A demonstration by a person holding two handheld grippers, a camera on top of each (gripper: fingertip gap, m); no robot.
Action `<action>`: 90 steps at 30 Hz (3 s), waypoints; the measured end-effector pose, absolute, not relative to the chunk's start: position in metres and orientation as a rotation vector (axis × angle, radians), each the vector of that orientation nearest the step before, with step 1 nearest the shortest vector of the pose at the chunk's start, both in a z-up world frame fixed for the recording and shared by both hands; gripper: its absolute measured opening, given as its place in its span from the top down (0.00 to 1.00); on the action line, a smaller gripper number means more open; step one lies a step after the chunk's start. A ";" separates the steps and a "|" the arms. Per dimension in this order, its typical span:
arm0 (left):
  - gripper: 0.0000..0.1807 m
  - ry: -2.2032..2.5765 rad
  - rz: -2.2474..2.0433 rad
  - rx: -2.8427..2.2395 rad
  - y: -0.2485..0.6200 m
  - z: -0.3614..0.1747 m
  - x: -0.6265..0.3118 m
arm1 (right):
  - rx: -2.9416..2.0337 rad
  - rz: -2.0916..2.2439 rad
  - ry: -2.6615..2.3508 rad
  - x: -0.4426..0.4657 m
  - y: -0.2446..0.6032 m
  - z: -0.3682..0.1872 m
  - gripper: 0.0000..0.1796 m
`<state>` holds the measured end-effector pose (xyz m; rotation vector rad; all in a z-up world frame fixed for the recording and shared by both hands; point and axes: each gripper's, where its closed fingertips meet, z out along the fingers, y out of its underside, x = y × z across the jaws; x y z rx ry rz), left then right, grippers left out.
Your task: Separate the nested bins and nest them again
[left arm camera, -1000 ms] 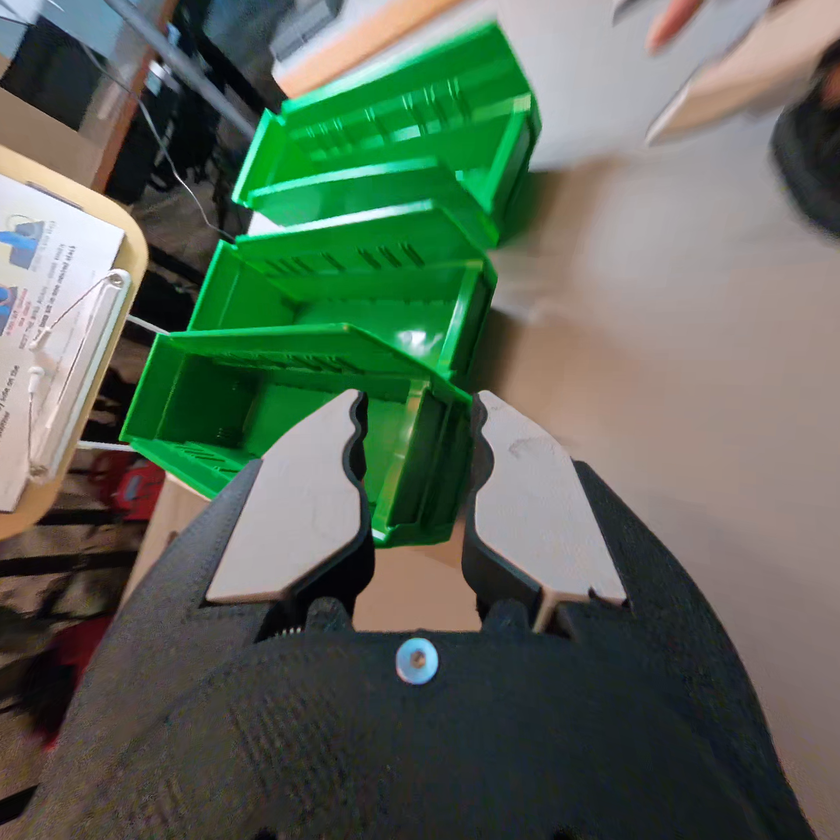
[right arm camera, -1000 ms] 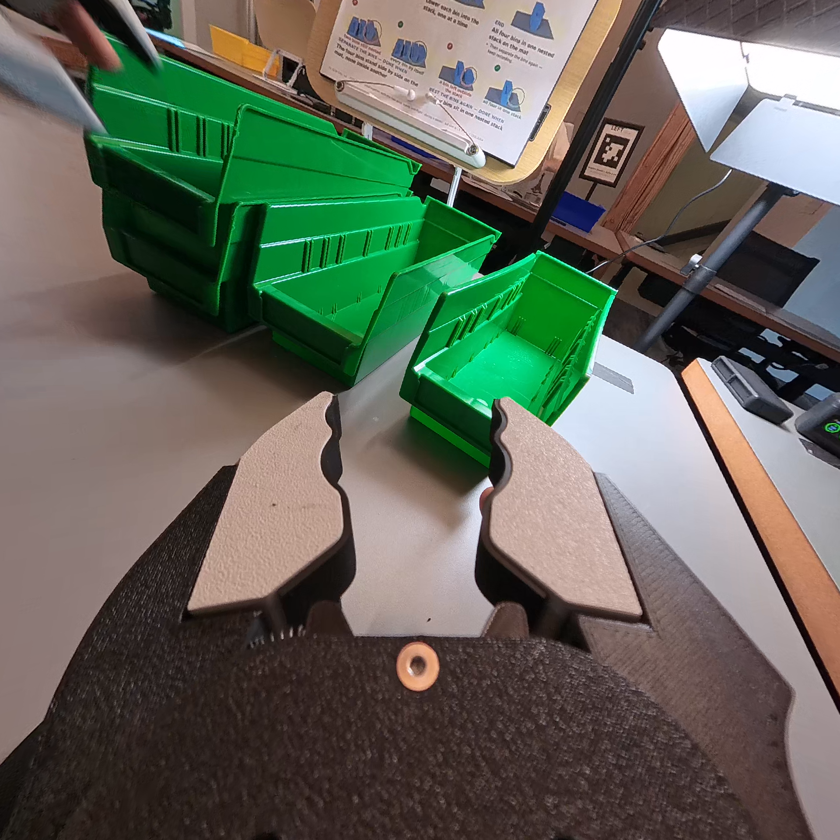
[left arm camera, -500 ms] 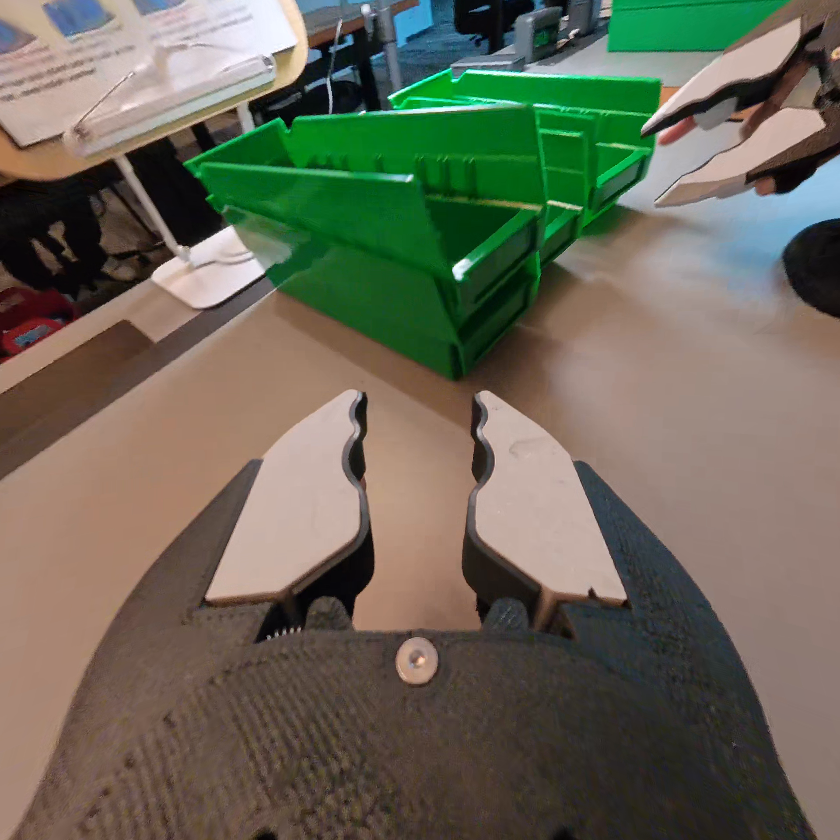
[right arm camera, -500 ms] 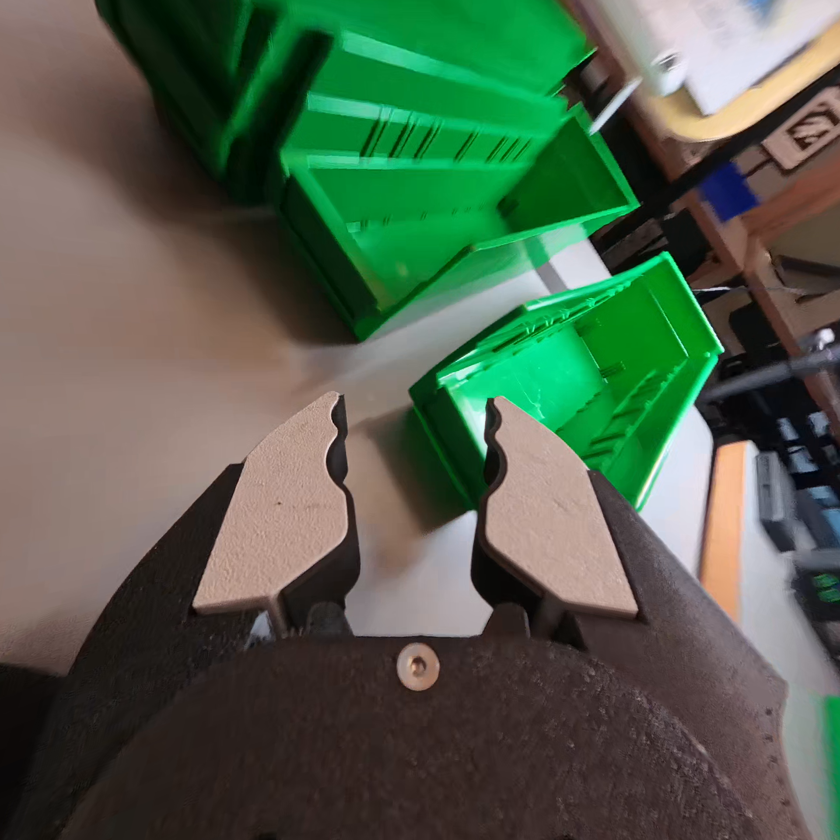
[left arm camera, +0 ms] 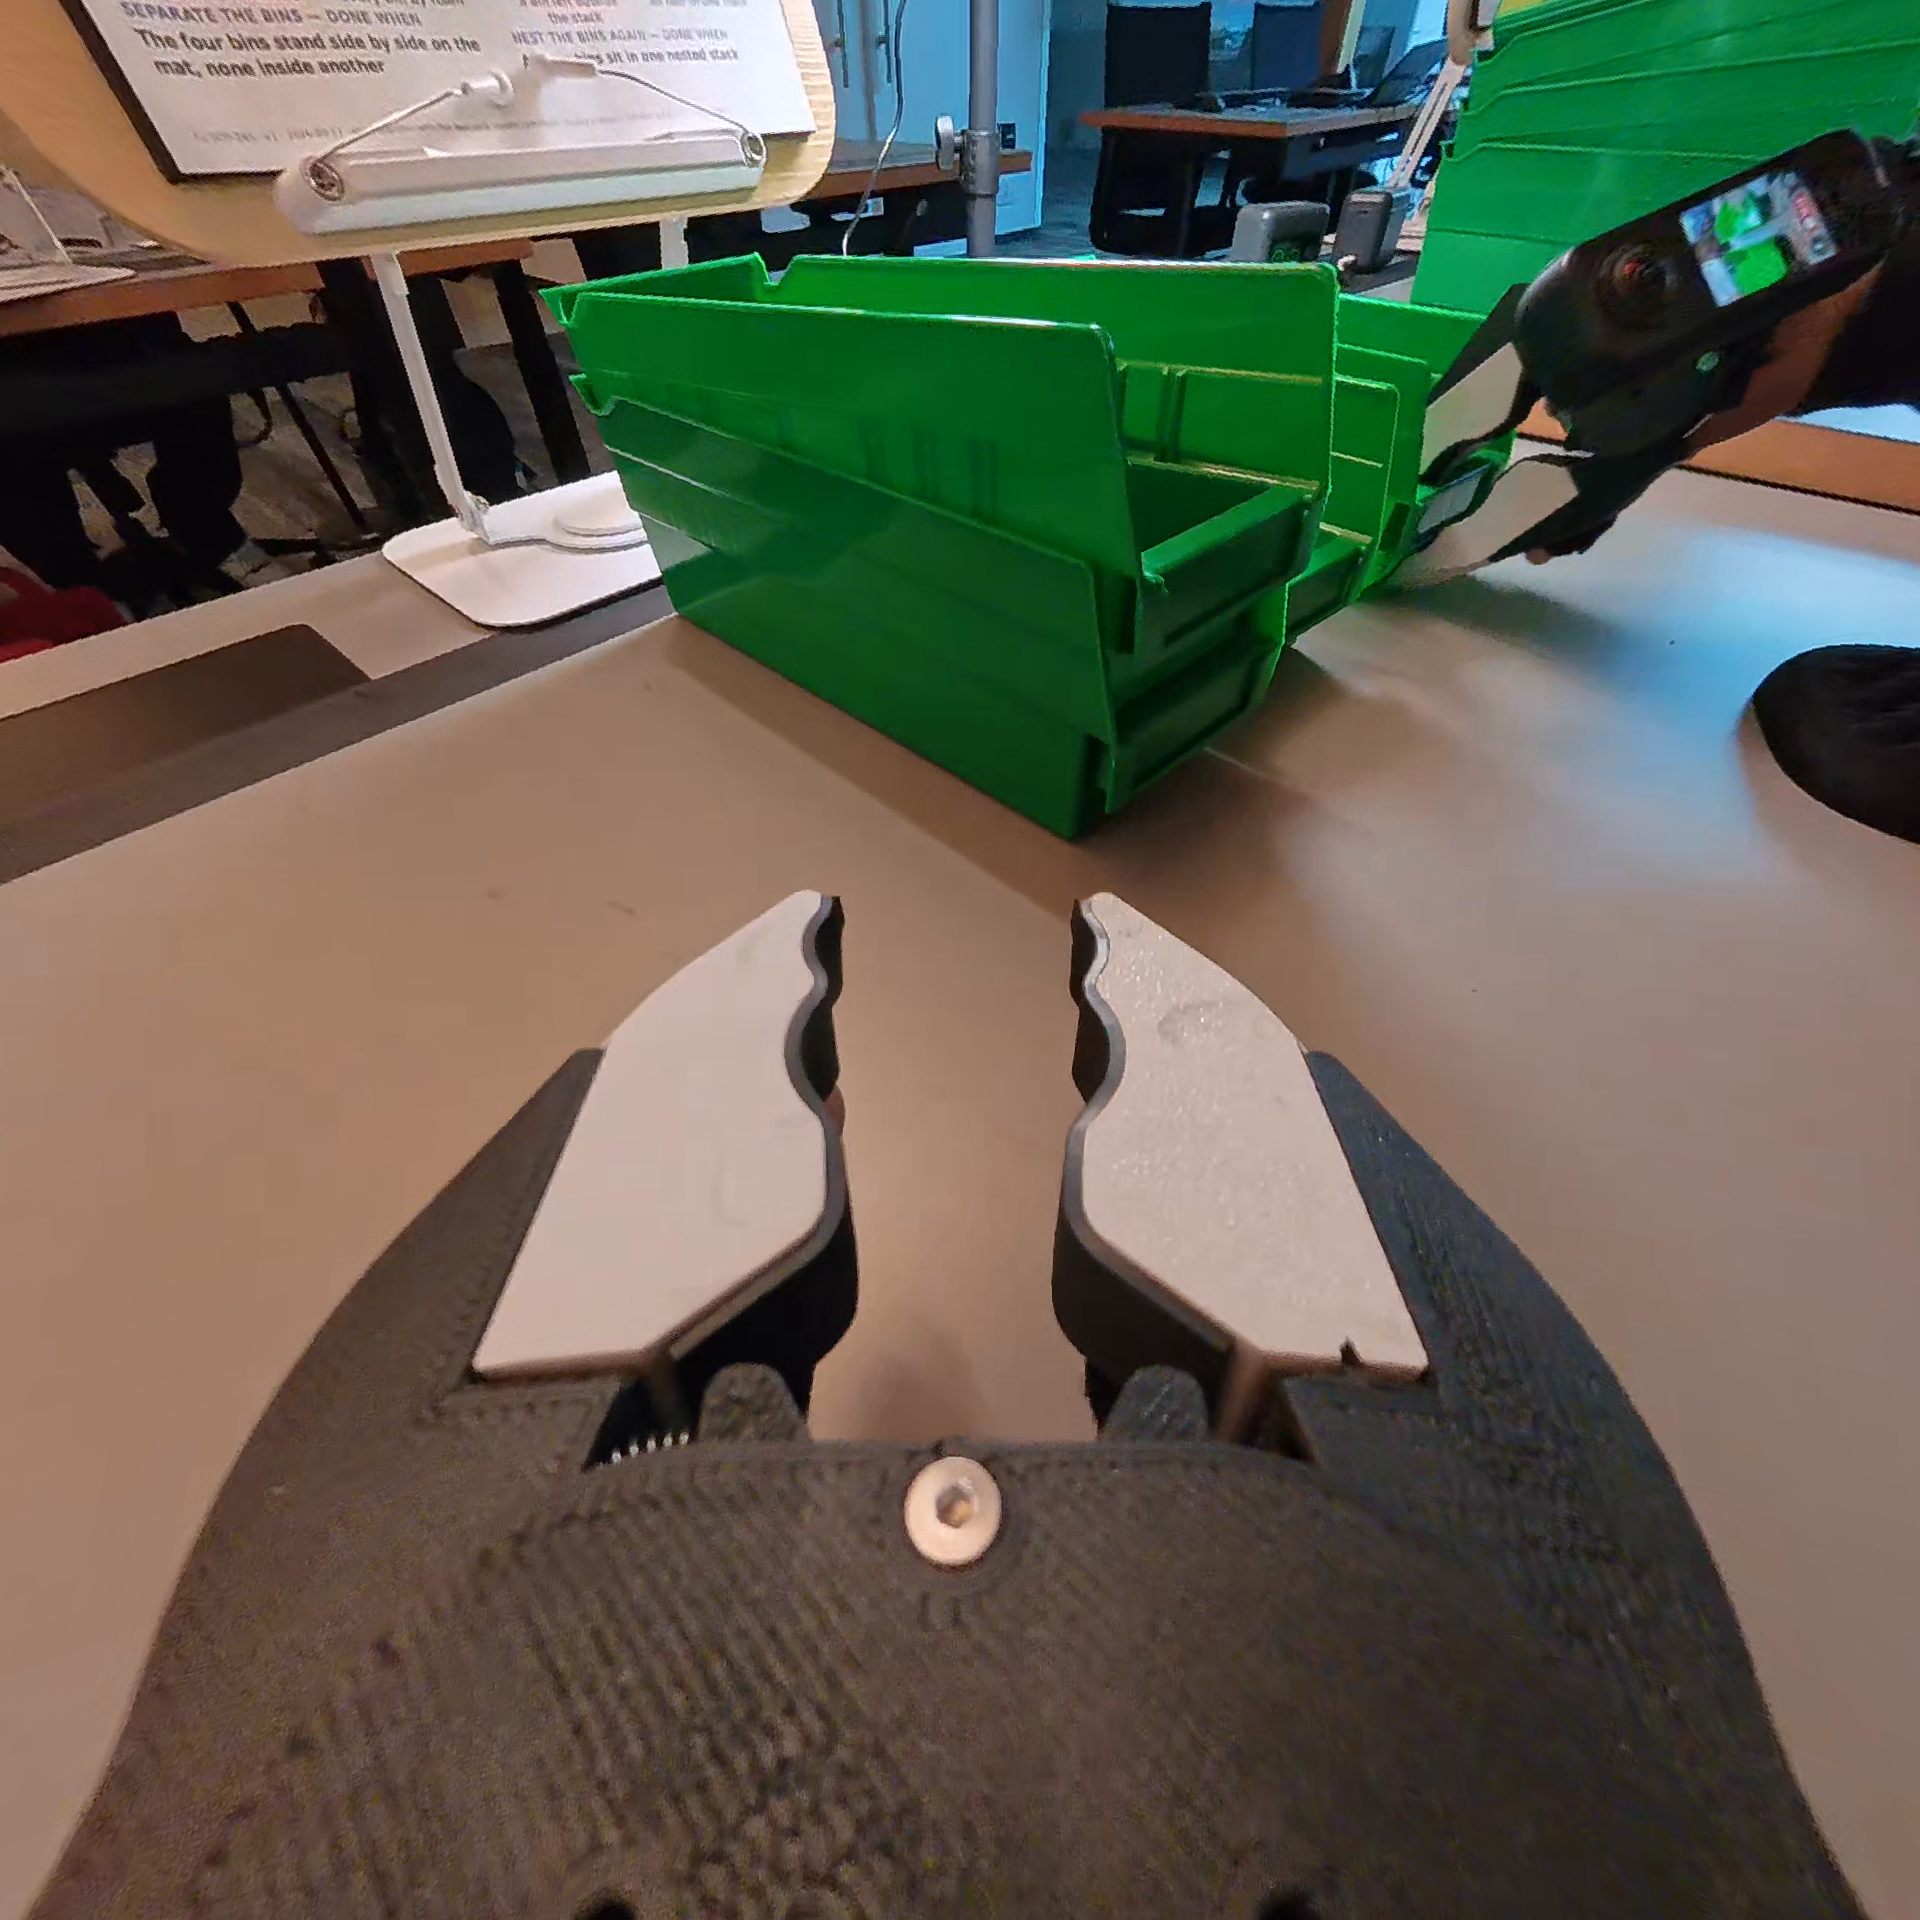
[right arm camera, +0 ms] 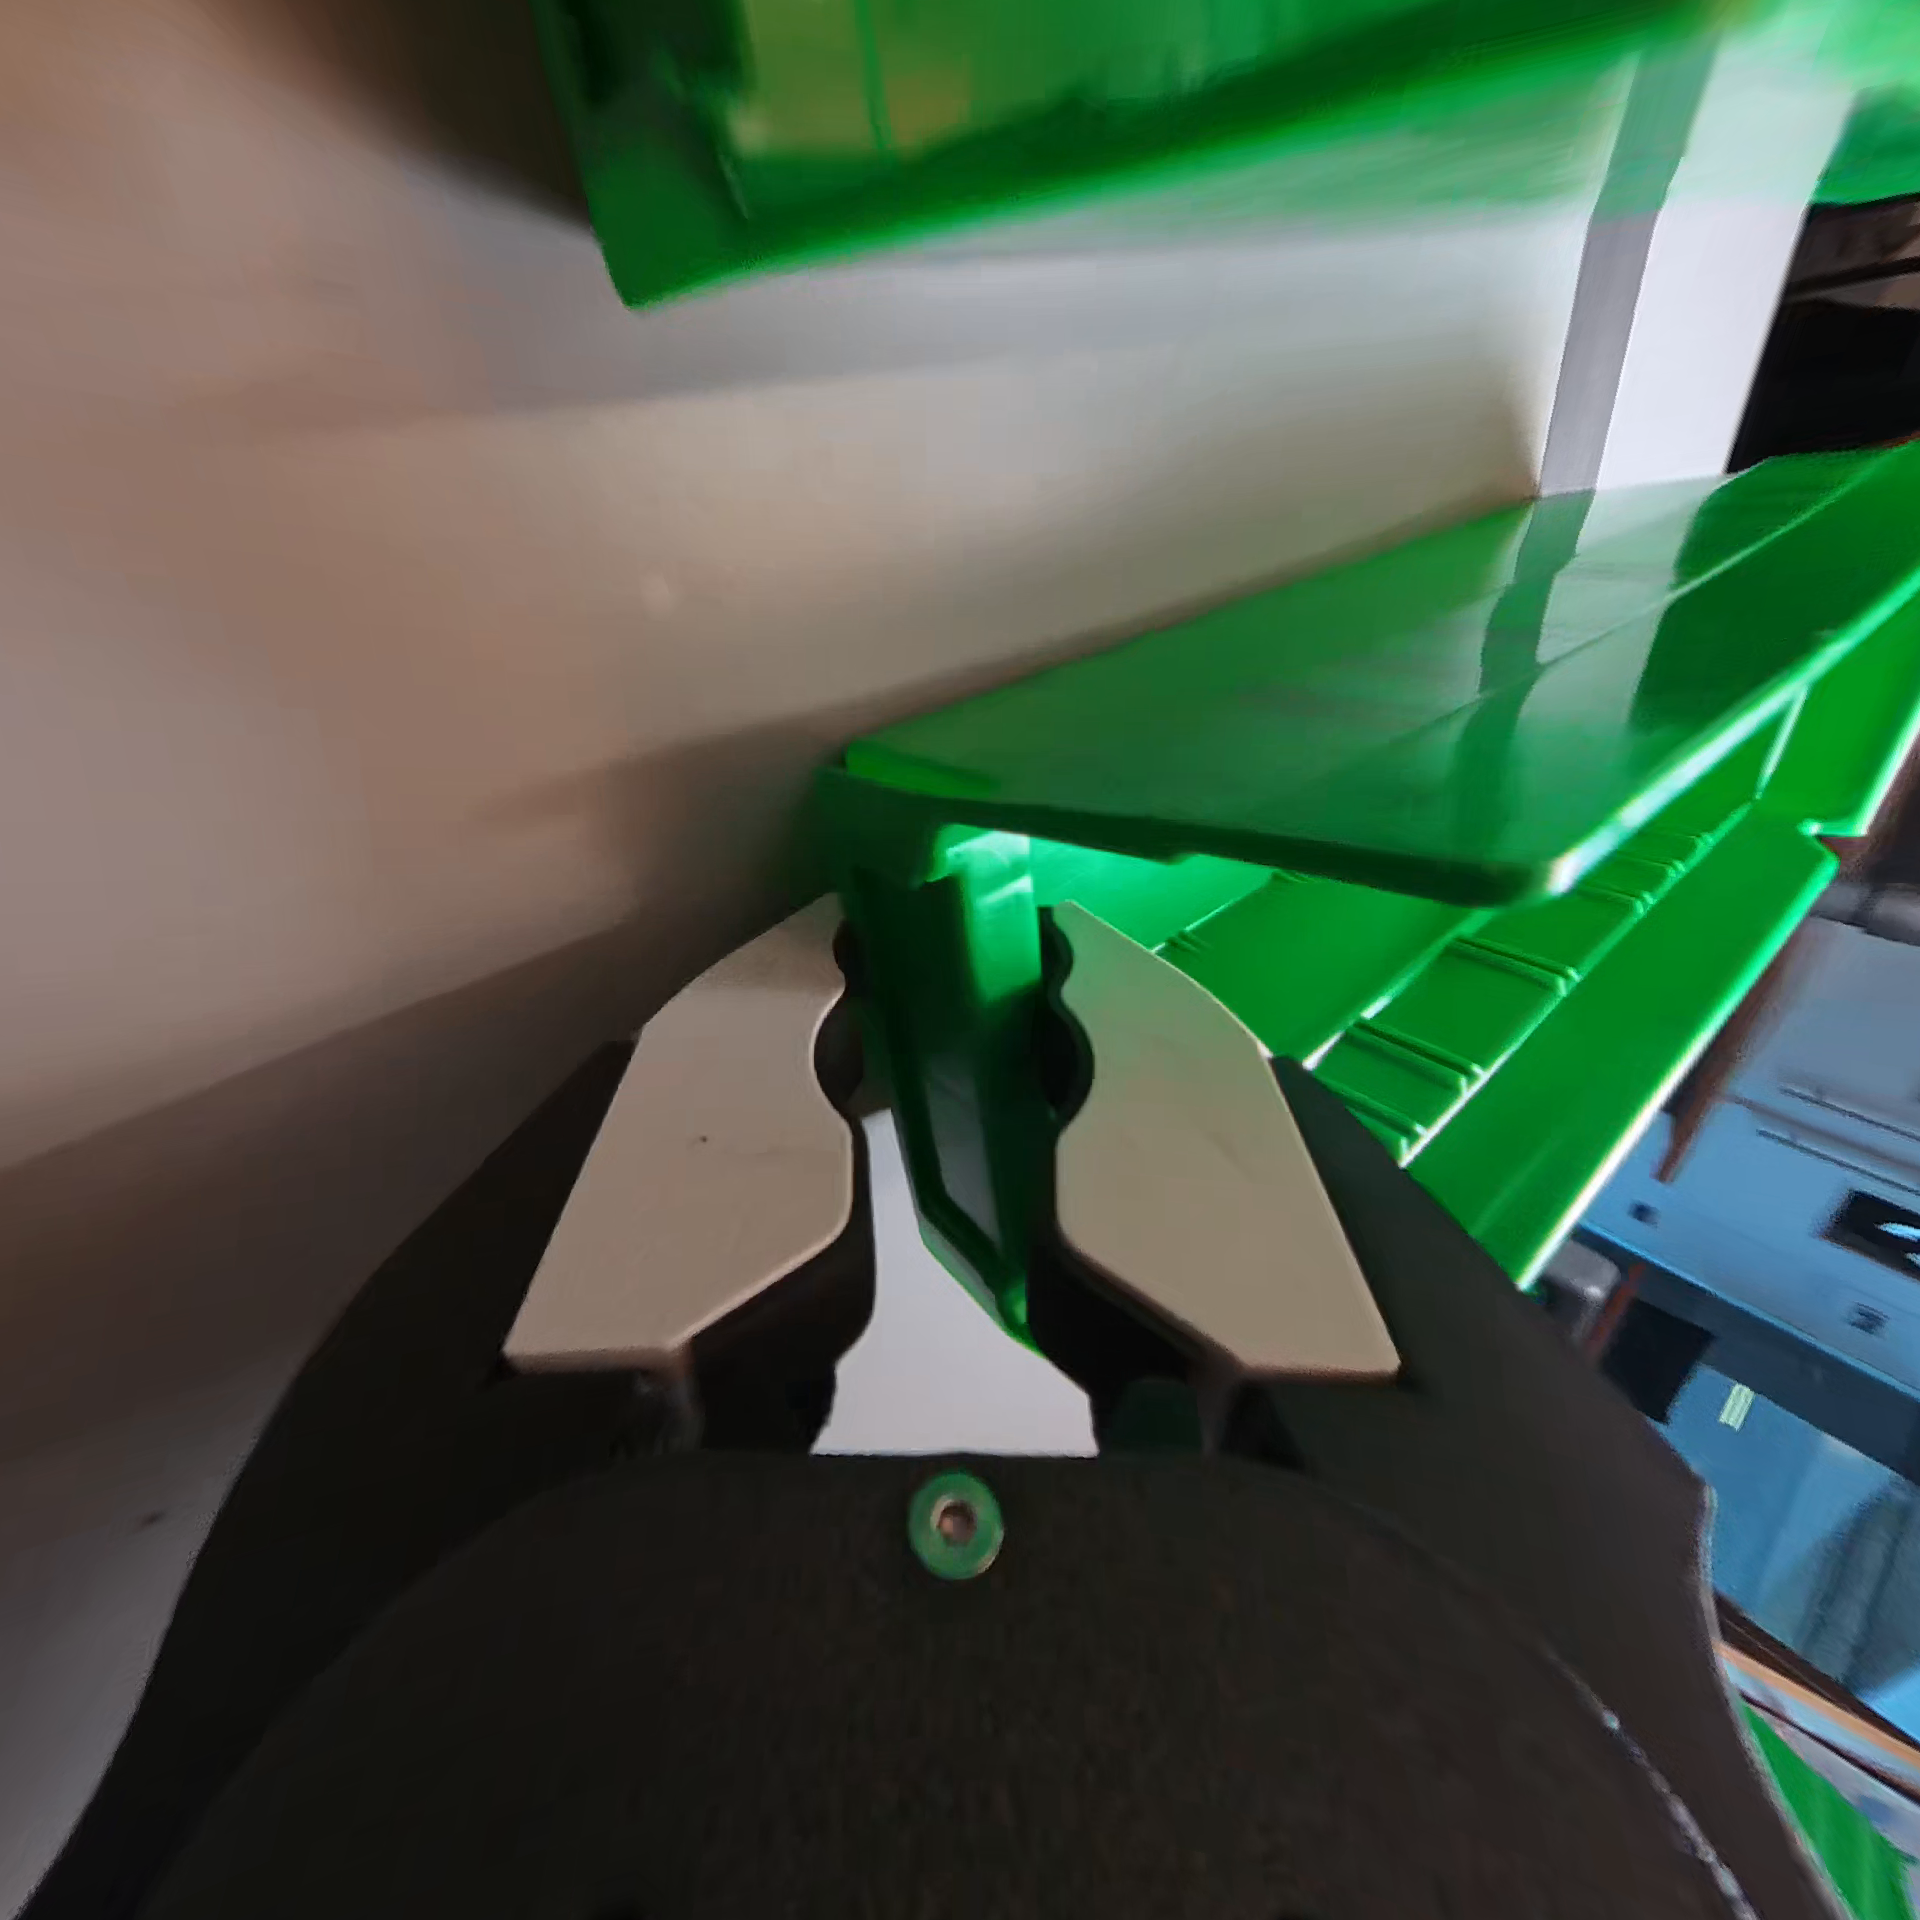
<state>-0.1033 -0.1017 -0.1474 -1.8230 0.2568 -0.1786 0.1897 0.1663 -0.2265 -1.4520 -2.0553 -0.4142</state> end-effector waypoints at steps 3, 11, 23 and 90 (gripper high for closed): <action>0.77 0.264 -0.174 -1.825 -0.103 -0.148 -0.101 | -1.420 -0.422 -2.039 0.188 0.167 -0.222 0.84; 0.77 0.278 -0.176 -1.839 -0.100 -0.152 -0.098 | -1.274 -0.410 -2.009 0.161 0.133 -0.125 0.84; 0.75 0.351 -0.061 -1.836 -0.105 -0.157 -0.092 | -1.060 -0.293 -2.142 0.023 0.045 -0.047 0.84; 0.74 0.325 -0.146 -1.834 -0.107 -0.155 -0.085 | -1.204 -0.319 -2.048 0.095 0.083 -0.102 0.82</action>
